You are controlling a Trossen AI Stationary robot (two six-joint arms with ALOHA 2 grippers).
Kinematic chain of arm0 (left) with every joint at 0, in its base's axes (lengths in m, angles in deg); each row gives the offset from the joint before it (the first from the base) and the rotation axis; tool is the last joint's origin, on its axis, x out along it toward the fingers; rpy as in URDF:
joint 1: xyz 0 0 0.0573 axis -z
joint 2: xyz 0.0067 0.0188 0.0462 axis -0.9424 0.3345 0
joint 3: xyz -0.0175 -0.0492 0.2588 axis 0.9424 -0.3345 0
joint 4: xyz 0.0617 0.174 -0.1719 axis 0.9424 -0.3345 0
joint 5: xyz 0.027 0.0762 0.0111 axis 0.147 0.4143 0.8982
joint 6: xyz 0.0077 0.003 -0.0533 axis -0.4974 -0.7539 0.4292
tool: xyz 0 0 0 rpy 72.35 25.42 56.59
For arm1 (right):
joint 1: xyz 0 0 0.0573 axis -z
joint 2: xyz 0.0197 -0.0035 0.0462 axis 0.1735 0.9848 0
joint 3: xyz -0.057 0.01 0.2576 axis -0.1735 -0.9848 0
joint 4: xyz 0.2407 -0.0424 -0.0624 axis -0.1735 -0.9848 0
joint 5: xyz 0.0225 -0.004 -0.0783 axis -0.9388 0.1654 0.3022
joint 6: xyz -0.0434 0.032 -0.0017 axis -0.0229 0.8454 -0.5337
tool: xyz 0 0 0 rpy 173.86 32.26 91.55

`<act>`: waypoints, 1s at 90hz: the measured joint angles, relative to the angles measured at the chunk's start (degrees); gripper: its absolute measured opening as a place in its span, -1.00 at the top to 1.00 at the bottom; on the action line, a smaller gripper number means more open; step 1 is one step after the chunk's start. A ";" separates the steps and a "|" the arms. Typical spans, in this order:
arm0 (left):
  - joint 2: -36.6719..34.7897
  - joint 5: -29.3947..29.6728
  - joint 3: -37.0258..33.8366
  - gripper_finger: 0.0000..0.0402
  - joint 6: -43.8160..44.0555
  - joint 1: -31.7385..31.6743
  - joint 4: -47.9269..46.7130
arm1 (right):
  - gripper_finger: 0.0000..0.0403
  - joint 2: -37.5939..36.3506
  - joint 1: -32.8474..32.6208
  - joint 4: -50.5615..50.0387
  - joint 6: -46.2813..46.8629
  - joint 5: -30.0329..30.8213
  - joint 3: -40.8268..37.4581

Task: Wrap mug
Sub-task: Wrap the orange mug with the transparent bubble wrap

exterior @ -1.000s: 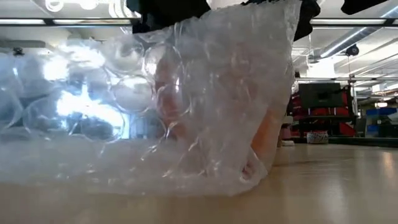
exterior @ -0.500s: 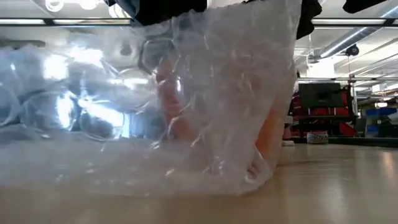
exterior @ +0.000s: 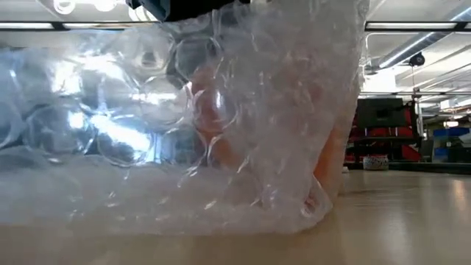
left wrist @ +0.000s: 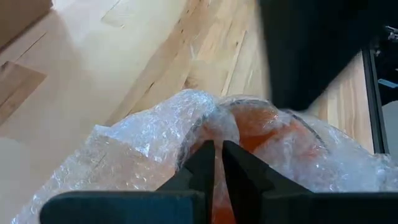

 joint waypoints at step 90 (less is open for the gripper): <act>-7.02 -4.82 -0.31 0.90 -3.87 3.49 1.36 | 1.00 8.05 1.02 0.27 0.73 0.68 -0.19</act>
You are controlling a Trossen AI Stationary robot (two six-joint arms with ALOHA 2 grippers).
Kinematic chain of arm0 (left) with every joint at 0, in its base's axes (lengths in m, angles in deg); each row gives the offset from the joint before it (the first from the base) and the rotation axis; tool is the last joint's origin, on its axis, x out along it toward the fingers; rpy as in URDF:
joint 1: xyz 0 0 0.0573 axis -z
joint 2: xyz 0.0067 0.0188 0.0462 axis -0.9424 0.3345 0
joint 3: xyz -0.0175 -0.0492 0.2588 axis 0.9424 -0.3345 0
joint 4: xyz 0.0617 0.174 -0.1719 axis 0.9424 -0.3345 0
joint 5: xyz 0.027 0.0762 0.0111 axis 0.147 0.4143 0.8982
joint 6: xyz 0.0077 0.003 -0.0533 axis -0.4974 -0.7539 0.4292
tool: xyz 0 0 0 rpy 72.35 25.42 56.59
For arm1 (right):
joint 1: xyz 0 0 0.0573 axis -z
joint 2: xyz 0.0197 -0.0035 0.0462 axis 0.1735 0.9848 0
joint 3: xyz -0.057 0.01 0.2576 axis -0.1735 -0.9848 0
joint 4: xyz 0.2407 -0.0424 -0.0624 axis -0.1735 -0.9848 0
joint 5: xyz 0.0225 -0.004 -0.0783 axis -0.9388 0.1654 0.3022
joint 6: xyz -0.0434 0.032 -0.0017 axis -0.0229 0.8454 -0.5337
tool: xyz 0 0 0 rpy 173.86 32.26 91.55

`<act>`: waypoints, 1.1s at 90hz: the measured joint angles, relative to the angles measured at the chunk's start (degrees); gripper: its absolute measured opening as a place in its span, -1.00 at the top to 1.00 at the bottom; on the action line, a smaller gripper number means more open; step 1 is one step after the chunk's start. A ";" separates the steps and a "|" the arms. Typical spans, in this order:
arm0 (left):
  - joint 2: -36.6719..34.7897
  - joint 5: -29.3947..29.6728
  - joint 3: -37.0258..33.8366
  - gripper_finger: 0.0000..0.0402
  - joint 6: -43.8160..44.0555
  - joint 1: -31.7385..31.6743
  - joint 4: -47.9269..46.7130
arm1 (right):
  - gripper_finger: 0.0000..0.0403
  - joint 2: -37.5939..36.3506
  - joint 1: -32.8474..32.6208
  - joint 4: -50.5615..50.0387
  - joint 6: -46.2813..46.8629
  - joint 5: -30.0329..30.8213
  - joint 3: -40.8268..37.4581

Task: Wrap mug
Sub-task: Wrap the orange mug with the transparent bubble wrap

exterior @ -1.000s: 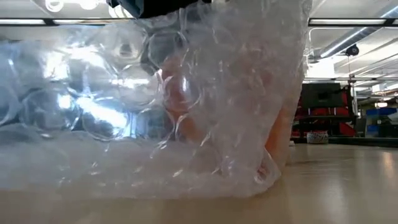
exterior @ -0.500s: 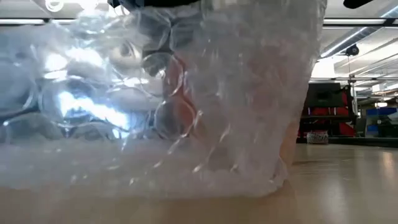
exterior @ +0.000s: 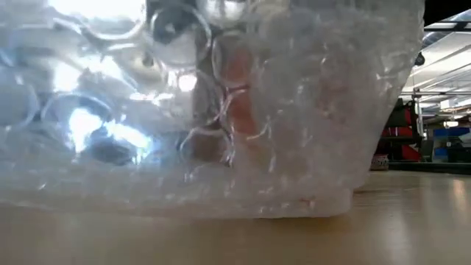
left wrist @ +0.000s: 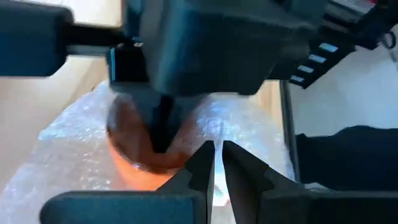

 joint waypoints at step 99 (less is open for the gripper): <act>6.68 -5.91 0.31 0.90 -2.17 -3.00 6.17 | 1.00 -1.57 -0.37 -14.36 -3.39 -0.20 7.18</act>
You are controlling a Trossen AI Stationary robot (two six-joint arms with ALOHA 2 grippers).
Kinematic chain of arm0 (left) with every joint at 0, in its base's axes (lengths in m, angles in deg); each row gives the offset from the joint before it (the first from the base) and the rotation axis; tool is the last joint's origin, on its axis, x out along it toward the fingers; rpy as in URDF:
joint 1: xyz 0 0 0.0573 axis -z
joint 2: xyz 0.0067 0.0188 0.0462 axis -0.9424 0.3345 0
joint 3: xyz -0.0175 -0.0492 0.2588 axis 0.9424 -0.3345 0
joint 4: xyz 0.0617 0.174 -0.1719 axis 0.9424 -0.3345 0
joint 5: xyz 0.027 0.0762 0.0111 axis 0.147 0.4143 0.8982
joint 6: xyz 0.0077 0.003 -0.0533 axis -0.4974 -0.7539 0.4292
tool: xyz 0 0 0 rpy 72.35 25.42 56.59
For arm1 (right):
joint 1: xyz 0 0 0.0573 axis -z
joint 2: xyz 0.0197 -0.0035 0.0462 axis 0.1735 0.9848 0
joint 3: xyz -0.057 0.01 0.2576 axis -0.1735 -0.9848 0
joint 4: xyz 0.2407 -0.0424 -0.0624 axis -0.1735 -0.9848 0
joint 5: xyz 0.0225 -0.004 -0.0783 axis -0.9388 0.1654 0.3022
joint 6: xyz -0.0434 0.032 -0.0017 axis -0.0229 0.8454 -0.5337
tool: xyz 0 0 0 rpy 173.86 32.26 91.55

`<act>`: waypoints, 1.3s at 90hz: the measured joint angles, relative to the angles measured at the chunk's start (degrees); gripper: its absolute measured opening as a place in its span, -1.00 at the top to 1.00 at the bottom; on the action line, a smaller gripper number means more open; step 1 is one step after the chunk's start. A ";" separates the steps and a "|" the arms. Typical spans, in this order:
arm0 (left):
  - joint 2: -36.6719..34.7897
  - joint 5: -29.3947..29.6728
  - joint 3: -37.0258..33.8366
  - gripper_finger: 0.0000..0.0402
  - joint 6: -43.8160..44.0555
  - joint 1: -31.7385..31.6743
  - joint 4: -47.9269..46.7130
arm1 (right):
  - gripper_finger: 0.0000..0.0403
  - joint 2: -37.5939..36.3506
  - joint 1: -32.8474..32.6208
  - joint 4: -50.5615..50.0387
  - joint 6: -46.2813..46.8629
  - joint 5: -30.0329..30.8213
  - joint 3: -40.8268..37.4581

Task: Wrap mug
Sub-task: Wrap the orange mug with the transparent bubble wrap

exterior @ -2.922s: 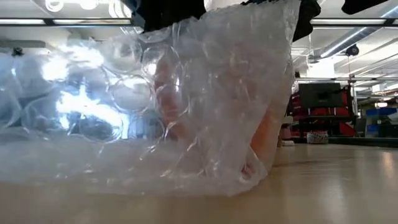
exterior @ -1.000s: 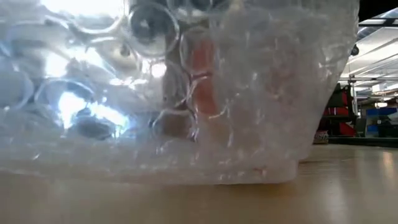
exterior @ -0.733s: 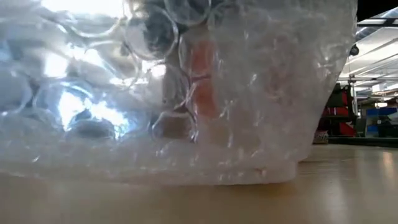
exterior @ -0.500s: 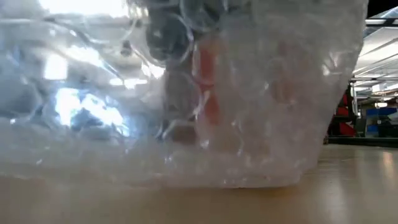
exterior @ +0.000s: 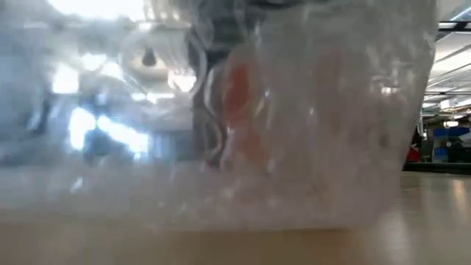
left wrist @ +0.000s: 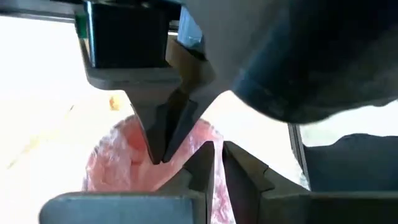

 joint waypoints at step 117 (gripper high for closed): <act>-3.93 9.21 -0.39 0.90 -1.69 -1.42 -9.03 | 1.00 -1.71 -0.15 -3.78 1.29 3.52 0.84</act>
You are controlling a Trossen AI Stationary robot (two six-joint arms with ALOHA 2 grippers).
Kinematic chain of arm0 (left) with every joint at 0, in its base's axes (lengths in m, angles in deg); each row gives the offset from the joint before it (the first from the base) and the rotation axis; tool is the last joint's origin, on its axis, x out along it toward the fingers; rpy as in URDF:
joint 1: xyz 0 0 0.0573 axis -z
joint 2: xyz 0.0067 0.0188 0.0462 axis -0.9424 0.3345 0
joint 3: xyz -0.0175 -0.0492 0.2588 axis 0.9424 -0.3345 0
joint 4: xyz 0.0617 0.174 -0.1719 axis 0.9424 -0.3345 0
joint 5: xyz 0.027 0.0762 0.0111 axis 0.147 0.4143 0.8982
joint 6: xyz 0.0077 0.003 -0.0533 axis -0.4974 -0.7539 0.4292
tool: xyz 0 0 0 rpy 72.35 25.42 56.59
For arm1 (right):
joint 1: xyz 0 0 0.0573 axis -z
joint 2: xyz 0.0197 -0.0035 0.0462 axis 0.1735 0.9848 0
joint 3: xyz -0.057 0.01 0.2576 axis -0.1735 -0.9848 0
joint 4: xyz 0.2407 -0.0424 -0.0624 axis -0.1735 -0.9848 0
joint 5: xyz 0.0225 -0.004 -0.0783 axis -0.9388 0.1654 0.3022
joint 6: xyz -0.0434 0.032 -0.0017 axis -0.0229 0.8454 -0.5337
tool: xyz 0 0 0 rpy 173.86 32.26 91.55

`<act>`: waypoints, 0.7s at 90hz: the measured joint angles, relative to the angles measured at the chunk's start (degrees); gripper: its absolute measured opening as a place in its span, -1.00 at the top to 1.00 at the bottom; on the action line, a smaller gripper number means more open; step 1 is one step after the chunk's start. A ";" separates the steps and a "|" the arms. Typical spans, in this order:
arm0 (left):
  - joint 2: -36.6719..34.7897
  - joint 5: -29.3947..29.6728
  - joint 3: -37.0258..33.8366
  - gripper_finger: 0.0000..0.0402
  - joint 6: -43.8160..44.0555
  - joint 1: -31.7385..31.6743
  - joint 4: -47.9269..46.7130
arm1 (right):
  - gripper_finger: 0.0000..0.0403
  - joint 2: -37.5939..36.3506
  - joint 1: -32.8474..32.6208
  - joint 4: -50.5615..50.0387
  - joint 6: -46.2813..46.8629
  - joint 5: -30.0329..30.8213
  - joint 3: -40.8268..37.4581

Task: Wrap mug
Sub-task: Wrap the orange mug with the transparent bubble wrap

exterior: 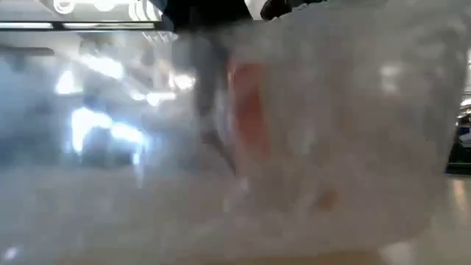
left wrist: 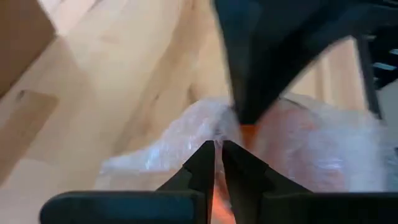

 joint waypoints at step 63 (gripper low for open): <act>2.57 -0.70 0.07 0.90 -0.28 -0.07 1.36 | 1.00 3.85 -1.36 3.22 0.65 4.04 -0.20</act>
